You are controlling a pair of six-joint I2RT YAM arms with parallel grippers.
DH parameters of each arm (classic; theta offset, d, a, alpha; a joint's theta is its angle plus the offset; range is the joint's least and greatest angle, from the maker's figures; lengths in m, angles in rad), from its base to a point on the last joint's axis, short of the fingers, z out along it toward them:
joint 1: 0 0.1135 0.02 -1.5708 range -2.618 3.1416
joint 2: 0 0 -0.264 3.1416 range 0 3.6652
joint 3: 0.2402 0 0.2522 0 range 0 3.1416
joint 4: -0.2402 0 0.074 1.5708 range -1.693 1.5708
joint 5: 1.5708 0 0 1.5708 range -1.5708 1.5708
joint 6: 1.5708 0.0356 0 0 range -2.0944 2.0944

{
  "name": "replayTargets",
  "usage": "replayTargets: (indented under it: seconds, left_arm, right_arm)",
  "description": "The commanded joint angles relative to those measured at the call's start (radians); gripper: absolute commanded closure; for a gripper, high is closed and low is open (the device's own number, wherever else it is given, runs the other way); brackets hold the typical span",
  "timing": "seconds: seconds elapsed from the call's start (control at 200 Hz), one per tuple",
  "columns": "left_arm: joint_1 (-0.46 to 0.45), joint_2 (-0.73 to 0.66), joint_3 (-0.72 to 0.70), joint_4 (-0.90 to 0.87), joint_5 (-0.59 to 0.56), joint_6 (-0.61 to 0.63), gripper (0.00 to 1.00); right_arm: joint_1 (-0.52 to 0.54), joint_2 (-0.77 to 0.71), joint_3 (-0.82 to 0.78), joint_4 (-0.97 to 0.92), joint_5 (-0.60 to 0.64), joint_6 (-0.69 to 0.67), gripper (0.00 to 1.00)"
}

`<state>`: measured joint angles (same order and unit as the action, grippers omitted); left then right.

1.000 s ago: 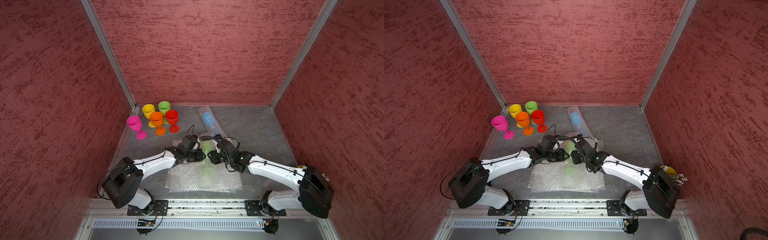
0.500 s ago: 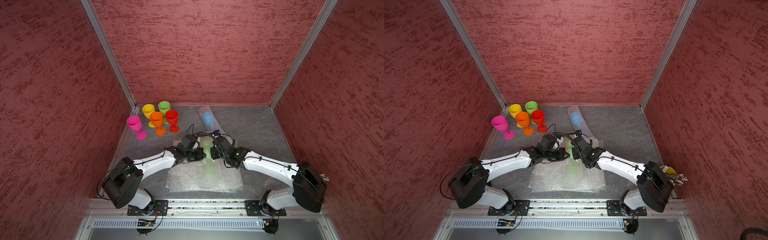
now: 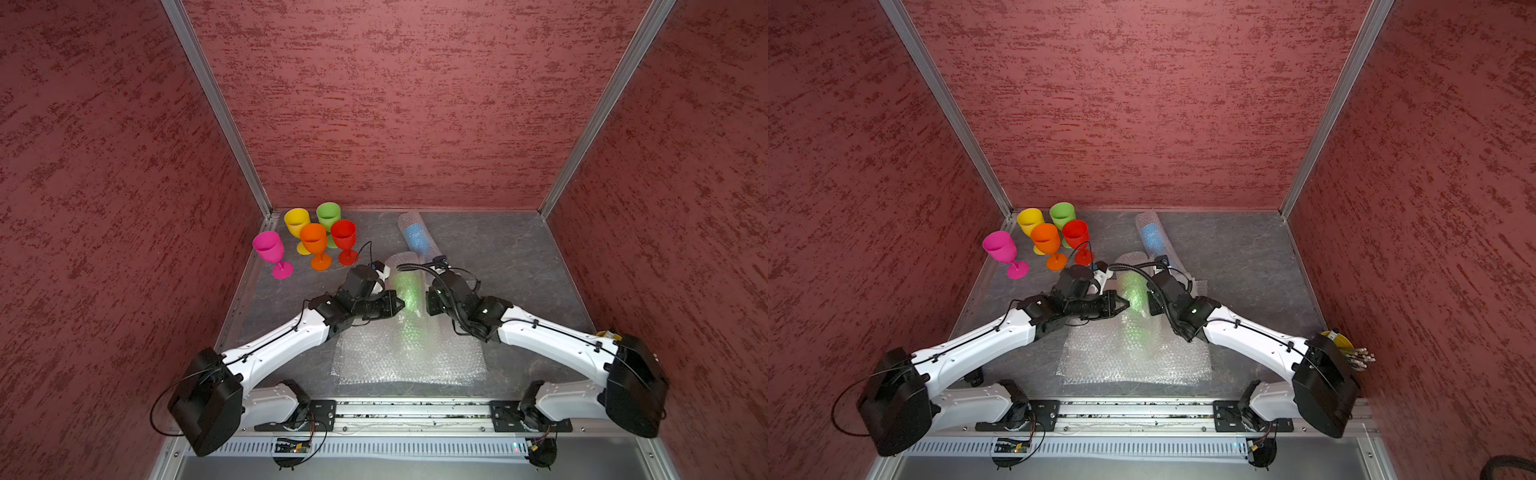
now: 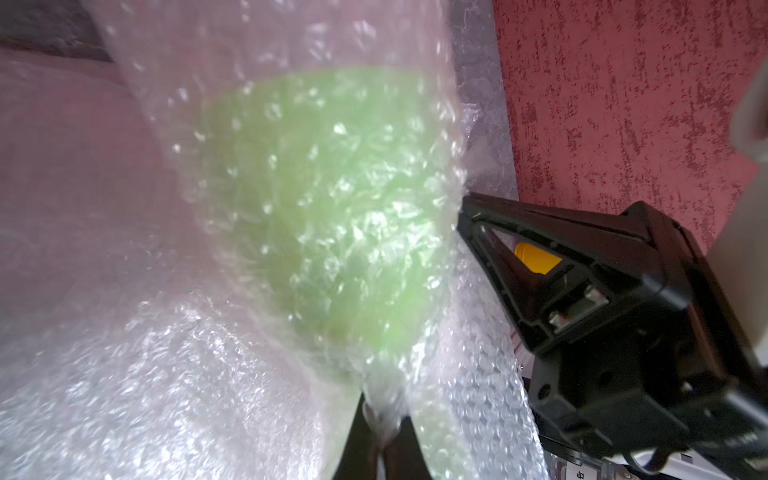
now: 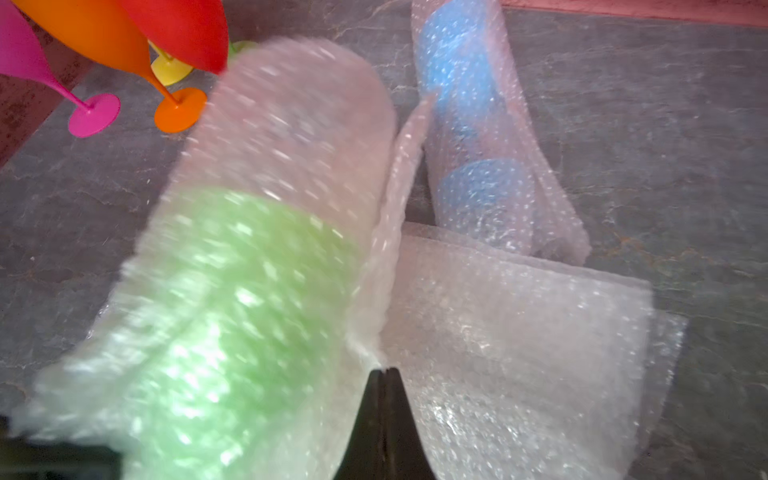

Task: Unpack wine glasses from bubble wrap
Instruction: Unwrap the bubble wrap.

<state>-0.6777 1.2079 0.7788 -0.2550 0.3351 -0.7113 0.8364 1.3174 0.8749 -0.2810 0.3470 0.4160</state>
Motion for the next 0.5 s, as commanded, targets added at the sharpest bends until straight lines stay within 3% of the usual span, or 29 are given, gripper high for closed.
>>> replayTargets:
  seconds: [0.0,0.23,0.496]
  left_arm:
    - [0.013,-0.036,-0.027,-0.064,0.003,-0.002,1.00]
    - [0.019,-0.094,-0.071,-0.066,-0.013,0.006,1.00]
    - [0.002,-0.045,-0.081,0.009,-0.012,0.016,1.00]
  right_arm:
    - [-0.008,-0.034,-0.029,-0.026,0.086,0.029,1.00]
    - [-0.009,-0.105,-0.077,-0.010,0.088,0.078,1.00]
    - [-0.010,-0.213,-0.176,-0.015,0.081,0.186,1.00]
